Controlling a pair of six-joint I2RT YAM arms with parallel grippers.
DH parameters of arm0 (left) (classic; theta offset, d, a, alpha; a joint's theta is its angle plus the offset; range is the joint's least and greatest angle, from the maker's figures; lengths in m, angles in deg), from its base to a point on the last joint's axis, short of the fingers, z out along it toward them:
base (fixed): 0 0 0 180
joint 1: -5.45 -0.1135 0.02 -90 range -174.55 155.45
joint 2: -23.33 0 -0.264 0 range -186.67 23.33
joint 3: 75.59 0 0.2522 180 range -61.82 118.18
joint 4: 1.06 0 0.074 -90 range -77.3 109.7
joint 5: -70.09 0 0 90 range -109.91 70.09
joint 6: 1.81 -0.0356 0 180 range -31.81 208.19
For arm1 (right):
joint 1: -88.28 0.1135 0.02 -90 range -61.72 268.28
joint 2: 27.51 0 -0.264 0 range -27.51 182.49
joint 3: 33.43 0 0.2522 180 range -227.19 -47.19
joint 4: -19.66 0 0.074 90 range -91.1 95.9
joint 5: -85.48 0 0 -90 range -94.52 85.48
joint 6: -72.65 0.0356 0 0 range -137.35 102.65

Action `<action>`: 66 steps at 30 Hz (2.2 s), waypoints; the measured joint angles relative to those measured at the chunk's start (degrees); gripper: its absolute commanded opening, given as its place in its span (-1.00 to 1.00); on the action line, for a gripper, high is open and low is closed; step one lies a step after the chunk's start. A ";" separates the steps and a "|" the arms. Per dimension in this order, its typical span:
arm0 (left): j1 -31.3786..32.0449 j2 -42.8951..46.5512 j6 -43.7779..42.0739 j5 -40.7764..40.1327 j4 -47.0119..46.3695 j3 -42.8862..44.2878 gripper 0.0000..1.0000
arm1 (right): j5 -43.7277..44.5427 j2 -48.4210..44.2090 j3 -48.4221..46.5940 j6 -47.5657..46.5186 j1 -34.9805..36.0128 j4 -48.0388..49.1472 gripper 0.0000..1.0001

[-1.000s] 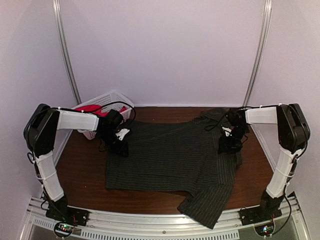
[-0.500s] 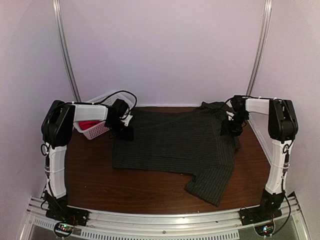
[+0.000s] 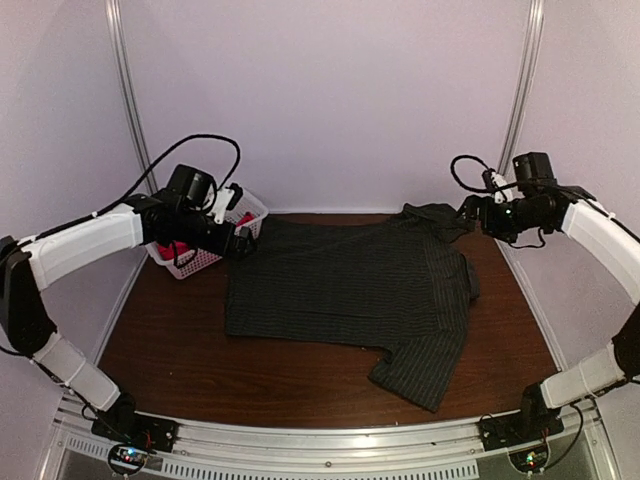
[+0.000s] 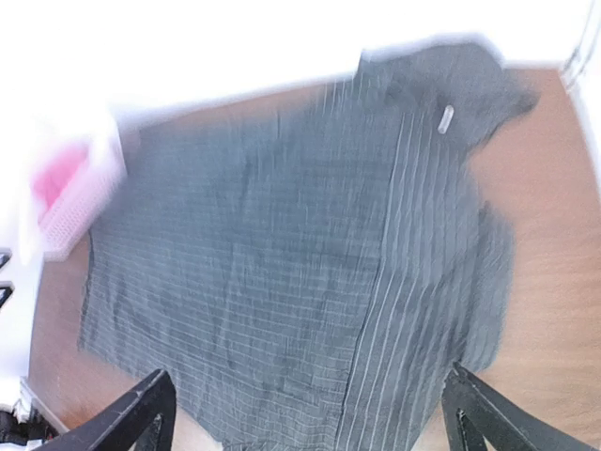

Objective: Fold and stack the mixed laundry pile
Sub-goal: Move the flattened T-shirt to the center of the board, then pick up the flattened T-shirt from the center of the board.

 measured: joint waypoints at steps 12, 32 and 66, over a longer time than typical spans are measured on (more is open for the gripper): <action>-1.53 13.00 7.45 -6.56 2.34 -4.20 0.95 | 3.23 -14.12 7.45 11.41 -2.71 6.58 0.76; 3.15 20.37 28.50 3.48 0.96 -29.05 0.82 | -14.19 -33.64 54.55 46.47 17.20 1.95 0.04; 1.84 18.23 35.30 2.58 -1.60 -35.78 0.33 | -11.26 -36.68 51.89 46.14 19.08 3.37 -1.00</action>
